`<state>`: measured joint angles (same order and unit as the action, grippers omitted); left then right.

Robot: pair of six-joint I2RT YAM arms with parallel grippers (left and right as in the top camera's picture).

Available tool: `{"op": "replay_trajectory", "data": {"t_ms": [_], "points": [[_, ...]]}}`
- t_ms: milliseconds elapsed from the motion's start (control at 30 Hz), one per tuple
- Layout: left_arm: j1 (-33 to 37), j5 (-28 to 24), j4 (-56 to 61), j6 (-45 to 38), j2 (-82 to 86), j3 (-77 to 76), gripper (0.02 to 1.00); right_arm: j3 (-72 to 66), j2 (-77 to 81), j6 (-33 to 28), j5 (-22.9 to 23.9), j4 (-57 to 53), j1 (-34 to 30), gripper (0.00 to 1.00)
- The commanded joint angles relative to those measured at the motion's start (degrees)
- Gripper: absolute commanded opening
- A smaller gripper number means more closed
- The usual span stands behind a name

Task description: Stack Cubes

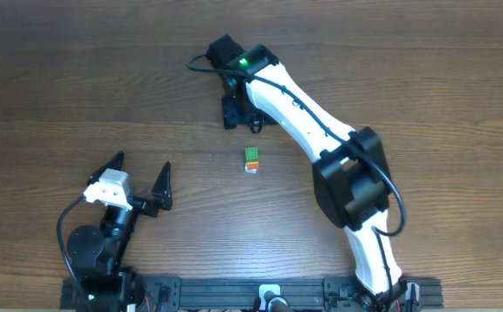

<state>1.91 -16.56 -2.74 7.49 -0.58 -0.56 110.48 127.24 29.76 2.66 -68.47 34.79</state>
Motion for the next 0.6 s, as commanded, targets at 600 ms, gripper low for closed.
{"op": "replay_trajectory", "data": {"t_ms": [600], "points": [[-0.3,-0.6,-0.1,-0.7,0.3,0.2,1.000,0.9,7.8,0.5,-3.0,7.0,-2.8,0.627]]}}
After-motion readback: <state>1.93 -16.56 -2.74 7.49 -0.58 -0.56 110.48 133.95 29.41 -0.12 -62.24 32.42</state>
